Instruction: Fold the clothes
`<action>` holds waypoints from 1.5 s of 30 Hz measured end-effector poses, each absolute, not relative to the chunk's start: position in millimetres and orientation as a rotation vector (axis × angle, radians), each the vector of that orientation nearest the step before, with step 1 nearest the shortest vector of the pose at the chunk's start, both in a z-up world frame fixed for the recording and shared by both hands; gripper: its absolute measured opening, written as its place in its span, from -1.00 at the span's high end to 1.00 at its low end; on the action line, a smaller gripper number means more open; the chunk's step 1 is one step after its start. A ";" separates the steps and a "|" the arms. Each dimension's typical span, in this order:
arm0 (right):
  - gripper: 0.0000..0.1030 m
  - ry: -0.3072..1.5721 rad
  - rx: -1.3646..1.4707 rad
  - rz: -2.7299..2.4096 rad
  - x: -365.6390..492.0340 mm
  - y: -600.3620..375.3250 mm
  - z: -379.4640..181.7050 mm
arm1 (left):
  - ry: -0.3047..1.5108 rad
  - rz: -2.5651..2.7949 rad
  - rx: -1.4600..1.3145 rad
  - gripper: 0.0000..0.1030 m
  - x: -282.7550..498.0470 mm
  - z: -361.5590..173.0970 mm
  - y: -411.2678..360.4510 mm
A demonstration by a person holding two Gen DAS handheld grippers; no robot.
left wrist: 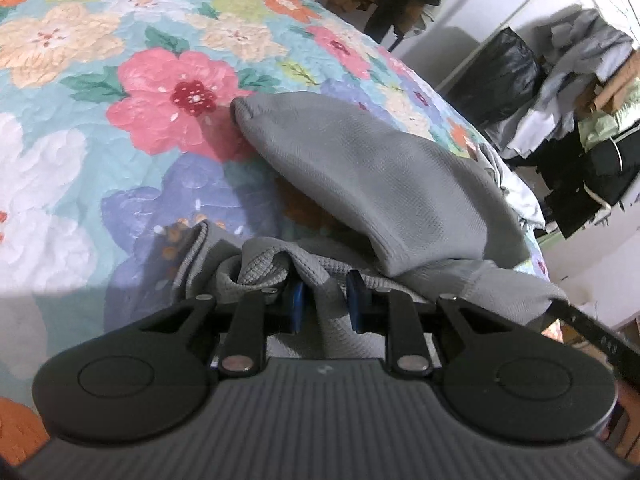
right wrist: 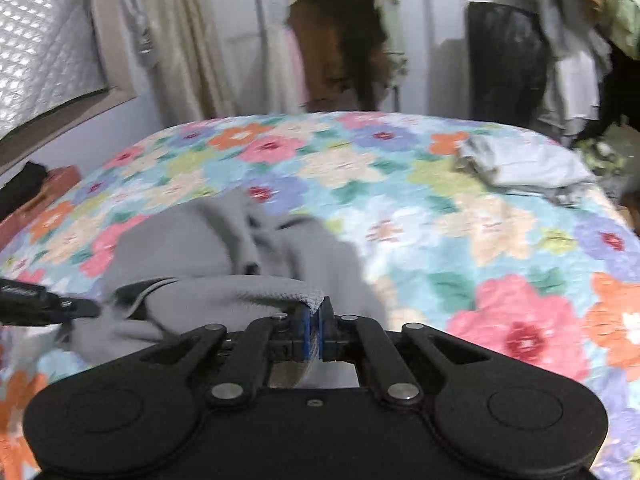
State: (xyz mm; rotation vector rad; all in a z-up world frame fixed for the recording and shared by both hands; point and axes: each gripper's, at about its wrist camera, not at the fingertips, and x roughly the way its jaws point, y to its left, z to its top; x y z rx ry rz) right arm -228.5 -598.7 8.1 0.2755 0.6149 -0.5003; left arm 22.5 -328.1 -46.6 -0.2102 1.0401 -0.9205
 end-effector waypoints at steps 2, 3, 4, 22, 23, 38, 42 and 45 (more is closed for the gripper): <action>0.94 0.613 0.264 -0.543 -233.0 -608.2 7.0 | 1.039 -0.932 -0.188 0.58 18.0 -45.8 -331.3; 0.94 0.607 0.272 -0.557 -234.2 -614.4 7.5 | 1.036 -0.938 -0.176 0.58 15.6 -45.1 -332.7; 0.94 0.600 0.282 -0.562 -233.7 -620.1 8.8 | 1.030 -0.944 -0.163 0.58 13.1 -44.4 -334.0; 0.94 0.531 0.207 -0.675 -224.2 -651.9 10.0 | 1.014 -1.025 -0.199 -0.36 -14.2 -5.8 -342.1; 0.94 0.529 0.222 -0.671 -226.1 -653.5 10.4 | 1.025 -1.004 -0.228 -0.41 -10.5 -2.9 -341.1; 0.84 0.585 0.470 -0.451 -237.7 -676.9 -14.8 | 1.209 -0.932 -0.150 0.57 33.1 -40.6 -465.7; 0.84 0.580 0.572 -0.326 -233.5 -674.5 -21.5 | 1.086 -0.904 -0.082 0.84 35.1 -18.6 -464.5; 0.85 0.537 0.541 -0.278 -230.5 -665.7 -14.7 | 0.904 -0.825 0.000 0.91 35.6 12.8 -455.8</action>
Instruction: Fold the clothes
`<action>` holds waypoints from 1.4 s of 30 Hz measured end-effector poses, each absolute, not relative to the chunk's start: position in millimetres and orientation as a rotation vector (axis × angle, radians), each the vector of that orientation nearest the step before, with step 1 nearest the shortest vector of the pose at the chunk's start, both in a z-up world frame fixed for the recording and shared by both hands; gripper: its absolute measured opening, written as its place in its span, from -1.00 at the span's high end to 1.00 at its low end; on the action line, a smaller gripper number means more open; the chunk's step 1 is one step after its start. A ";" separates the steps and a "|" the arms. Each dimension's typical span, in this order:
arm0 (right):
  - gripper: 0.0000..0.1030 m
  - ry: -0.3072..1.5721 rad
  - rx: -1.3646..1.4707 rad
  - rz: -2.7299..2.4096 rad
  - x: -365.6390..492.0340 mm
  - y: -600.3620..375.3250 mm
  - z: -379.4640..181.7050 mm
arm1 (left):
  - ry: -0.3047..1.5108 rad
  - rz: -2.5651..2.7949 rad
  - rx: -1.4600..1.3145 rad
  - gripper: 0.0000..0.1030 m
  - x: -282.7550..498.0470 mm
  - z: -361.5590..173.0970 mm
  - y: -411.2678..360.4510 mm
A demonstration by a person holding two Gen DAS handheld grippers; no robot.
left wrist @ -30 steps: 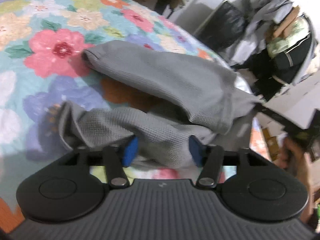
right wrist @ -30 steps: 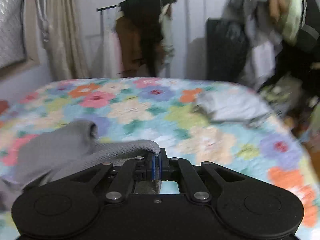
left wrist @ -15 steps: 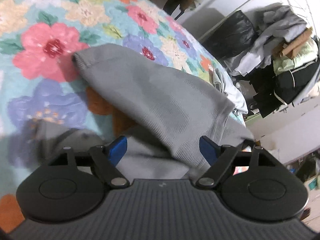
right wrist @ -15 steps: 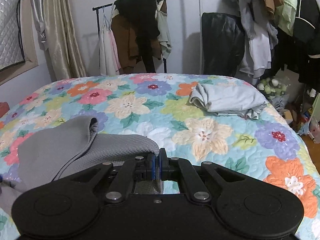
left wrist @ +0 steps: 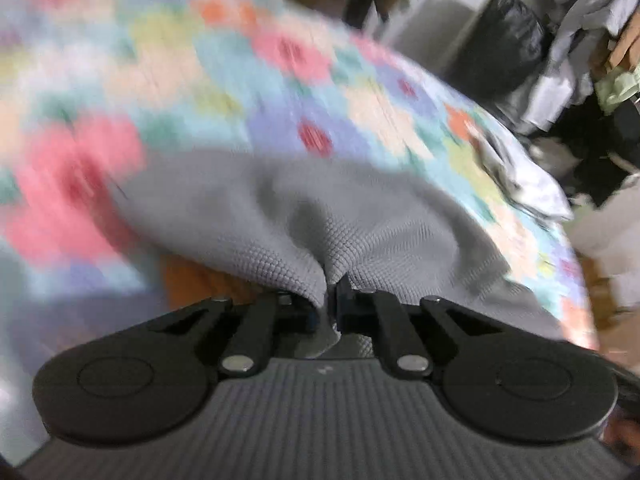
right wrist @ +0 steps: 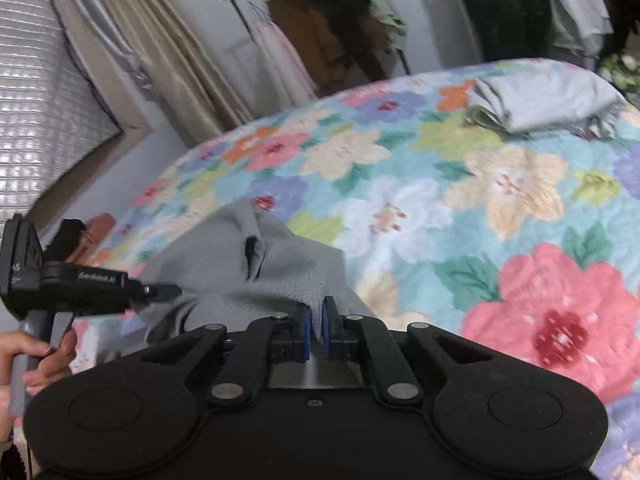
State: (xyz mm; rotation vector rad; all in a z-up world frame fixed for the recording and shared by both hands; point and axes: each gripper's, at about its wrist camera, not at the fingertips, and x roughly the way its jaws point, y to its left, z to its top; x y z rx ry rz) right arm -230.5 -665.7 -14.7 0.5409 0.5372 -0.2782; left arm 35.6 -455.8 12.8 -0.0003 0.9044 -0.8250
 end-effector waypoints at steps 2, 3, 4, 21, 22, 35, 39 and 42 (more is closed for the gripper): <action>0.84 0.510 0.480 -0.234 -228.9 -655.7 -9.5 | 0.811 -0.760 0.014 0.91 39.9 32.8 -443.6; 0.84 0.508 0.467 -0.202 -227.5 -651.4 -7.7 | 0.782 -0.728 0.002 0.91 44.3 41.3 -433.9; 0.84 0.510 0.458 -0.169 -226.1 -647.4 -6.0 | 0.753 -0.697 -0.010 0.91 48.8 49.8 -424.2; -0.19 0.802 0.244 -0.254 -217.4 -601.6 -31.4 | 0.715 -0.542 -0.143 0.91 80.9 45.0 -309.8; -0.25 0.839 0.218 -0.282 -216.6 -598.6 -35.3 | 0.725 -0.544 -0.157 0.91 82.0 39.8 -305.6; 0.48 0.778 0.434 -0.336 -208.8 -629.6 -58.7 | 0.736 -0.552 -0.323 0.91 106.3 18.8 -260.9; 0.71 0.675 0.233 -0.460 -211.4 -615.4 -33.8 | 0.745 -0.536 -0.441 0.91 110.0 27.5 -239.3; 0.78 0.574 0.034 -0.538 -207.3 -599.6 1.0 | 0.685 -0.525 -0.435 0.91 109.1 42.3 -229.2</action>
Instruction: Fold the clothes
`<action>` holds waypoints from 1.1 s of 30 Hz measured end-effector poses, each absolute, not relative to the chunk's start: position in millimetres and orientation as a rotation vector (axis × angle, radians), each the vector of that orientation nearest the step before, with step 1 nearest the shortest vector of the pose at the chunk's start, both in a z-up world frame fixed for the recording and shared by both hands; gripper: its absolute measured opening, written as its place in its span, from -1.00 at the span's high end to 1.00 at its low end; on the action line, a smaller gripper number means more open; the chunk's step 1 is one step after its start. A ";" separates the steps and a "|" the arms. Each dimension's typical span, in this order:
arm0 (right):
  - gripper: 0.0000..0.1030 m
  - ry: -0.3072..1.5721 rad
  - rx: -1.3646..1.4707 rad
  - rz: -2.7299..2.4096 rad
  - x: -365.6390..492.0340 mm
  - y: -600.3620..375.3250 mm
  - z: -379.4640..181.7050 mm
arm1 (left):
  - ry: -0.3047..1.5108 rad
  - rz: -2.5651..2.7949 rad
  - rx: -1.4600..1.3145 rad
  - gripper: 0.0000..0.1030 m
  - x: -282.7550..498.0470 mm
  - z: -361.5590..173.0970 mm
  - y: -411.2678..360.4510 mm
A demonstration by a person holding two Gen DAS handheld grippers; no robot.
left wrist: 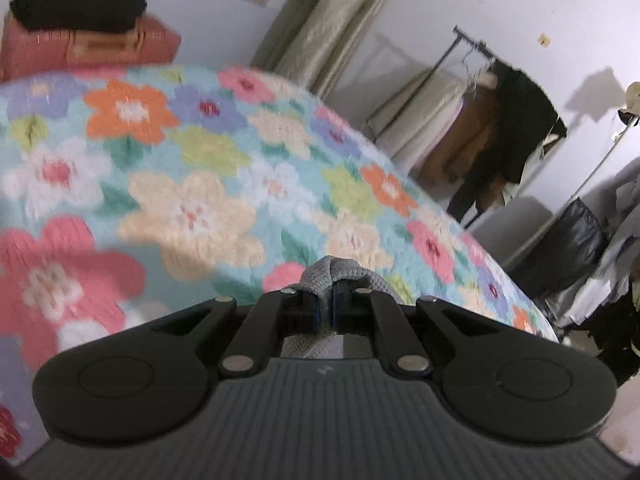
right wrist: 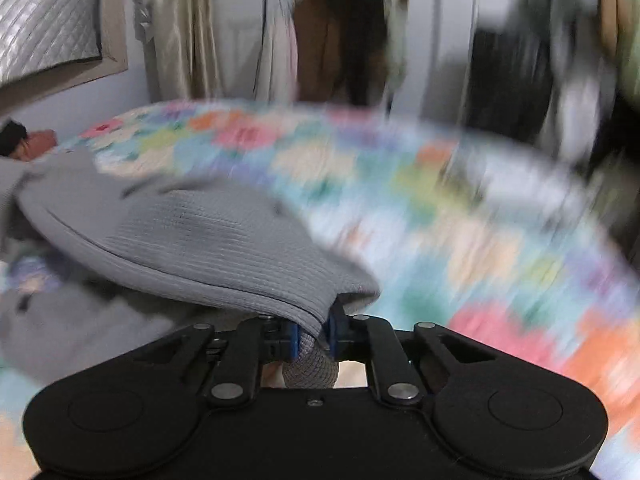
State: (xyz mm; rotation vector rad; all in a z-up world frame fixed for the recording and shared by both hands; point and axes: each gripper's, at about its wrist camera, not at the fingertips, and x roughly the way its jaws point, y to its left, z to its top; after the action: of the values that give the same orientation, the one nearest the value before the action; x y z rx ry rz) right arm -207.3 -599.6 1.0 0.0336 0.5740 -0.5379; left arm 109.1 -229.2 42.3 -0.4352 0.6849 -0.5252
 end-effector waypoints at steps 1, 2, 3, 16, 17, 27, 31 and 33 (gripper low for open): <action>0.79 0.543 0.013 -0.542 -202.3 -601.1 14.4 | 0.663 -0.525 -0.431 0.91 107.6 46.9 -227.5; 0.80 0.515 -0.002 -0.544 -197.0 -603.5 27.5 | 0.641 -0.527 -0.427 0.91 105.6 51.3 -226.1; 0.82 0.482 -0.036 -0.545 -190.0 -605.2 42.3 | 0.619 -0.528 -0.422 0.91 103.7 55.8 -224.6; 0.85 0.299 -0.039 -0.386 -179.6 -606.8 166.8 | 0.433 -0.438 -0.432 0.91 71.0 99.0 -194.6; 0.85 0.315 0.027 -0.355 -189.7 -607.6 157.5 | 0.462 -0.439 -0.436 0.90 73.4 96.8 -190.4; 0.84 0.499 0.462 -0.050 -275.8 -568.2 37.3 | 0.803 -0.361 -0.380 0.88 76.8 40.6 -187.5; 0.84 0.617 0.432 -0.077 -273.8 -549.5 -1.1 | 1.004 -0.378 -0.314 0.86 70.7 8.2 -190.2; 0.83 0.659 0.447 -0.098 -274.7 -548.3 -22.0 | 1.064 -0.389 -0.286 0.86 66.2 -3.7 -191.7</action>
State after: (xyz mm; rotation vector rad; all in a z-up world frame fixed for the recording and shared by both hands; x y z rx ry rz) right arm -274.7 -548.3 -22.0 0.4470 0.6593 -0.0979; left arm 66.2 -191.7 -3.7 -0.2859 1.0638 -0.3888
